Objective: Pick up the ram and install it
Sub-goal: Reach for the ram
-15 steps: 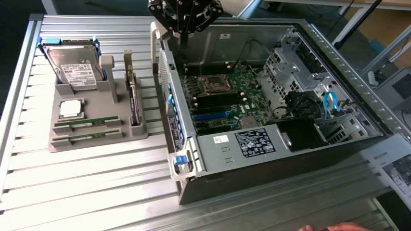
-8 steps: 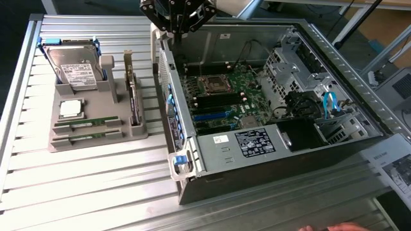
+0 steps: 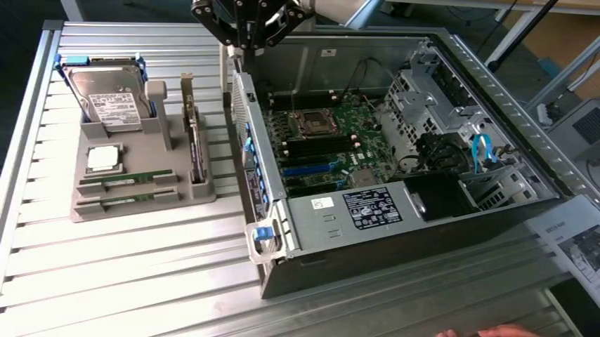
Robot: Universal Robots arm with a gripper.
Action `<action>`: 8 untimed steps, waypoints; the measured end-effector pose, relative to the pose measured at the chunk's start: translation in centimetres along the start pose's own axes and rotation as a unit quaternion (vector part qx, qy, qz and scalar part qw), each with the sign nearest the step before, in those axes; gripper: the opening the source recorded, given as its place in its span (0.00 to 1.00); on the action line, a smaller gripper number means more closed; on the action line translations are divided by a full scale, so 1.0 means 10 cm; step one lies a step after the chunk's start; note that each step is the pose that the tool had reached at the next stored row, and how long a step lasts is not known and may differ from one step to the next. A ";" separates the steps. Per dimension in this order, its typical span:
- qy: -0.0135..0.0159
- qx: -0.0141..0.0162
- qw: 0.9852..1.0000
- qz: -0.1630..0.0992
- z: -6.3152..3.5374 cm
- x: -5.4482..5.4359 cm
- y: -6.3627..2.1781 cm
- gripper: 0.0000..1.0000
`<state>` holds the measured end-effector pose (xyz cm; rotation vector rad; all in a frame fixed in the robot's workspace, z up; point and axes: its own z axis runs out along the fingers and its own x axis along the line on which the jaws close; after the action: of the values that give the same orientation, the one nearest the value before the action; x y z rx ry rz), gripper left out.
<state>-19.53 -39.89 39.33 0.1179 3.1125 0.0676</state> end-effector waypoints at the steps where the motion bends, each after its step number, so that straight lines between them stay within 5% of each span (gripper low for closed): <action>1: 0.000 0.000 1.000 0.000 0.000 0.02 -0.001 0.10; 8: 0.000 0.000 1.000 0.000 -0.004 0.13 -0.009 0.10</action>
<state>-20.81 -39.89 39.33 0.1180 3.1125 0.0676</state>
